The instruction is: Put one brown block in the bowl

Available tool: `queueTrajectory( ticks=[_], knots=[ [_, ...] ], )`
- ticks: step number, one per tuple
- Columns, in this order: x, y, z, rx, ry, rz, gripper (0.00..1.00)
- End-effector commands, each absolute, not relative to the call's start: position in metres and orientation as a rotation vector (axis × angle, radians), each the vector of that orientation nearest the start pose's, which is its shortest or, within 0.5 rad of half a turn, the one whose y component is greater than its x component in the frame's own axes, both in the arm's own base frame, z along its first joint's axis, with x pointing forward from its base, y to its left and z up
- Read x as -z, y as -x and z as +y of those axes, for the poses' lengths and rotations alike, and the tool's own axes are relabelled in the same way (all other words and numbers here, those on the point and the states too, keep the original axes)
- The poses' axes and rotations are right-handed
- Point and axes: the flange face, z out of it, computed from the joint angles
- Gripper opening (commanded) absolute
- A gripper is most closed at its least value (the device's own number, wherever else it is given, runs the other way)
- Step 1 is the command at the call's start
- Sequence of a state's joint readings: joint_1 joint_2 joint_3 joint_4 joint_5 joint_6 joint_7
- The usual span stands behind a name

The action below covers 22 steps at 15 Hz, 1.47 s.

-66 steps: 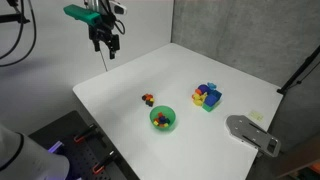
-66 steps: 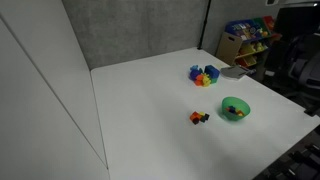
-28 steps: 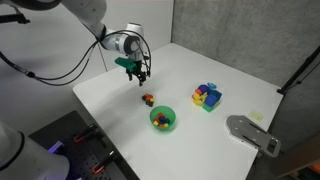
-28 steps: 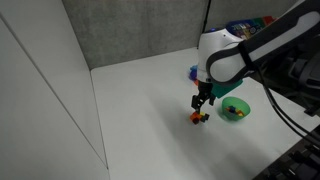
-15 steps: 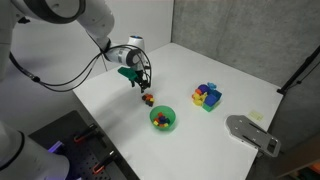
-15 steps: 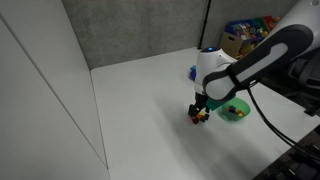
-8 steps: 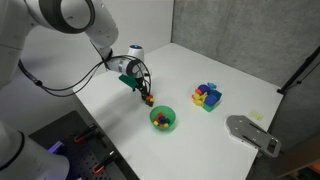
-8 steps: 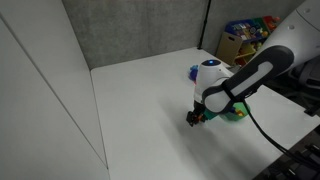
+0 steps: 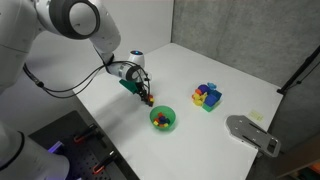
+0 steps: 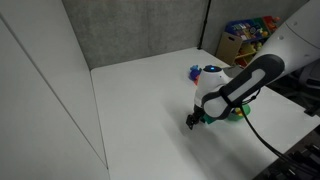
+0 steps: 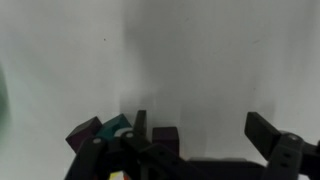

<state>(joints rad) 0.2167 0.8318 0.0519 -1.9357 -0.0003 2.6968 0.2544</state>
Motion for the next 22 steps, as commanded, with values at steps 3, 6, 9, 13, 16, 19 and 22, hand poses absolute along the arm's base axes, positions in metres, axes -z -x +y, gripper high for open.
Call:
queueTrajectory(
  ticks=[3,6,9,13,16,19,22],
  knots=[
    [-0.034,-0.573,0.154,-0.090,3.078,-0.008,1.00],
    [-0.028,-0.576,0.154,-0.073,3.074,-0.024,1.00],
    [-0.026,-0.582,0.155,-0.052,3.078,-0.034,1.00],
    [-0.027,-0.593,0.154,-0.021,3.084,-0.039,1.00],
    [-0.029,-0.598,0.154,-0.017,3.087,-0.054,0.75],
    [-0.032,-0.598,0.155,-0.022,3.085,-0.074,0.56],
    [-0.040,-0.599,0.156,-0.029,3.085,-0.095,0.32]
  ],
)
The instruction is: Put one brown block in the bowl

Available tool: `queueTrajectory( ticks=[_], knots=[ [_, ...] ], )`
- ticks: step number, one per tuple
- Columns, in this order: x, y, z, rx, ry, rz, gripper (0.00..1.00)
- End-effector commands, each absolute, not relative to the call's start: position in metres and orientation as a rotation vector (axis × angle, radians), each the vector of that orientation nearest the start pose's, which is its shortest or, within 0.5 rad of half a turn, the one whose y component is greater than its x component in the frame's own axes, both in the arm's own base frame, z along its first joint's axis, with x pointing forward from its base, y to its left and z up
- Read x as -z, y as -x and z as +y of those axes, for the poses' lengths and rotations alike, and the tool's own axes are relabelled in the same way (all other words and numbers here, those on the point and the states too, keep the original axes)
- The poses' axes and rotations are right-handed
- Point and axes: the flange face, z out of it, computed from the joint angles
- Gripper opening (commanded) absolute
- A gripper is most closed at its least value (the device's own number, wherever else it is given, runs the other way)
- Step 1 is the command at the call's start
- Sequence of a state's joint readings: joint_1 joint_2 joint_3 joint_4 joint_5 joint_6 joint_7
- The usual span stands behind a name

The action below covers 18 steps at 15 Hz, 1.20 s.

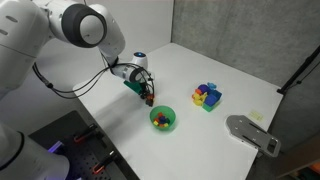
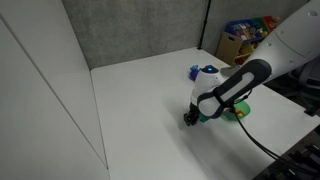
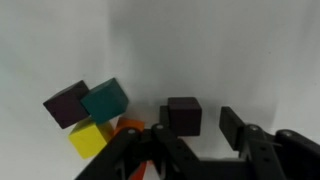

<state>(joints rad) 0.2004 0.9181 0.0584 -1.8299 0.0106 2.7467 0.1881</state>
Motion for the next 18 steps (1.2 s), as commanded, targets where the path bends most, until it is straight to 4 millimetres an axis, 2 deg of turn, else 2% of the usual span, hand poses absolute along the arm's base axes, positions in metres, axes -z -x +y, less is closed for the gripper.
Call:
queueTrajectory(
  ticks=[1,3,7,9,14,18],
  knots=[
    [-0.045,-0.599,0.156,-0.033,3.082,-0.095,0.23],
    [-0.061,-0.603,0.155,-0.030,3.087,-0.098,0.08],
    [-0.100,-0.614,0.144,-0.033,3.104,-0.082,0.10],
    [-0.121,-0.617,0.132,-0.050,3.121,-0.060,0.10],
    [-0.156,-0.614,0.084,-0.092,3.163,0.030,0.10],
    [-0.173,-0.591,0.028,-0.118,3.210,0.132,0.10]
  ],
)
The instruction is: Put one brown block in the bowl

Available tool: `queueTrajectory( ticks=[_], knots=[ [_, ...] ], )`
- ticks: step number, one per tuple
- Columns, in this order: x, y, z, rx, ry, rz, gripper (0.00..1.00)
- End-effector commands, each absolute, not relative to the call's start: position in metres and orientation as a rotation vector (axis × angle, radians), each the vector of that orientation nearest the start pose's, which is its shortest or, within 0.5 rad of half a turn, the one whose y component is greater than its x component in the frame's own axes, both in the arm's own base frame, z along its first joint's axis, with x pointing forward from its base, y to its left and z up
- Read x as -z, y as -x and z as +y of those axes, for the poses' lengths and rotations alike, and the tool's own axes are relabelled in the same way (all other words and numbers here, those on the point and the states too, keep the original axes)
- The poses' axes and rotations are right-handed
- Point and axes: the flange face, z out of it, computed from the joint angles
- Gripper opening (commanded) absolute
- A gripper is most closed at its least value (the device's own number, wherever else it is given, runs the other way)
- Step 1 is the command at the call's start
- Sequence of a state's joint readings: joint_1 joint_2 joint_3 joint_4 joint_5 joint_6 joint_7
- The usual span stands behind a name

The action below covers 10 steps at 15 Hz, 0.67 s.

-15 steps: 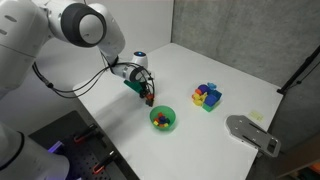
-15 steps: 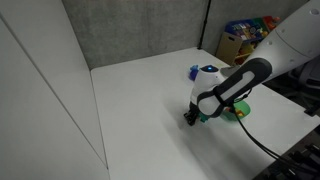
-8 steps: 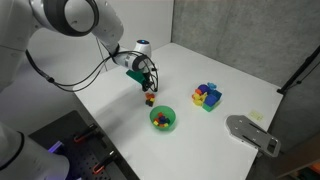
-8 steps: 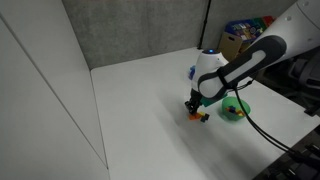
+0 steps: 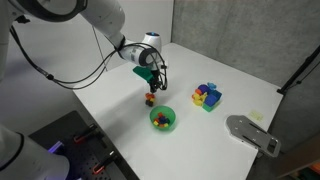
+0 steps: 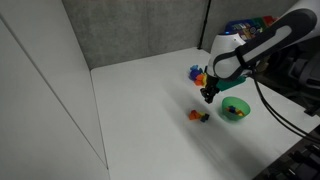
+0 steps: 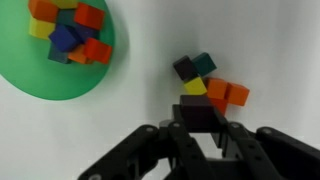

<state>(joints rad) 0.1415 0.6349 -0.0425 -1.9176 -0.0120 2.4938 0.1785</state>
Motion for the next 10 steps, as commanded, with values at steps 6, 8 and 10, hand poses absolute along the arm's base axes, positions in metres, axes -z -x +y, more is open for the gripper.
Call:
queueTrajectory(
  ticks=[6,8,10],
  knots=[
    [-0.170,-0.549,-0.057,-0.165,3.275,0.290,0.10],
    [-0.166,-0.538,-0.075,-0.194,3.284,0.327,0.11],
    [-0.164,-0.531,-0.085,-0.208,3.288,0.343,0.55]
  ],
)
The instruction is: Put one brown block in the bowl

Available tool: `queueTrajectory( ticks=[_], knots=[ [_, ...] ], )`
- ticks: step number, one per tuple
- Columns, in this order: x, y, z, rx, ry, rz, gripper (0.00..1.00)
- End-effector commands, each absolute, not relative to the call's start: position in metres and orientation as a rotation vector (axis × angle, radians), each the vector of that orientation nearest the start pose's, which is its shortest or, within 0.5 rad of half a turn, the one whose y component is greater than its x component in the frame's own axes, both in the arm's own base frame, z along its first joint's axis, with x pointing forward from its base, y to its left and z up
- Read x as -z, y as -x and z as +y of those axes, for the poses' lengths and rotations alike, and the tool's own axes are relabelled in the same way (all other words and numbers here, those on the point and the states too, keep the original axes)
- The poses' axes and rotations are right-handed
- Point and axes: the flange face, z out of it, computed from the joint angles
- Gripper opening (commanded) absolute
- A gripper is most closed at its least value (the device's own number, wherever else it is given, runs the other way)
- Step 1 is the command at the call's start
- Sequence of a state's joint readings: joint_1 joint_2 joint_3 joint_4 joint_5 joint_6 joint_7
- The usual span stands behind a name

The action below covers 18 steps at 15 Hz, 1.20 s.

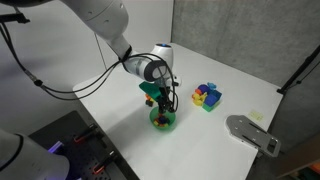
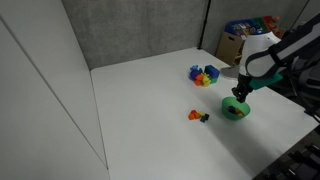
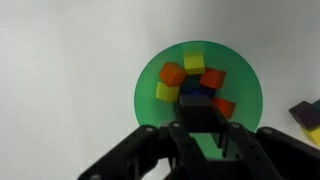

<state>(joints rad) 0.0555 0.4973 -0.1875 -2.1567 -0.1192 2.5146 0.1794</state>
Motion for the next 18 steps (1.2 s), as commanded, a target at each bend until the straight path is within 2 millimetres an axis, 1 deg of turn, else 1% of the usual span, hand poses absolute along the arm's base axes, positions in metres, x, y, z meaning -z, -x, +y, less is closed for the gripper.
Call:
queueTrajectory(
  ticks=[1,3,4,6,8,12,15,18],
  knots=[
    [-0.166,-0.528,-0.087,-0.212,3.288,0.344,0.62],
    [-0.174,-0.525,-0.086,-0.224,3.278,0.334,0.77],
    [-0.181,-0.524,-0.084,-0.219,3.275,0.330,0.86],
    [-0.200,-0.524,-0.079,-0.209,3.265,0.317,0.99],
    [-0.223,-0.522,-0.073,-0.210,3.252,0.300,1.00],
    [-0.277,-0.512,-0.059,-0.205,3.214,0.246,1.00],
    [-0.321,-0.498,-0.049,-0.194,3.161,0.170,1.00],
    [-0.369,-0.478,-0.044,-0.169,3.121,0.105,1.00]
  ],
)
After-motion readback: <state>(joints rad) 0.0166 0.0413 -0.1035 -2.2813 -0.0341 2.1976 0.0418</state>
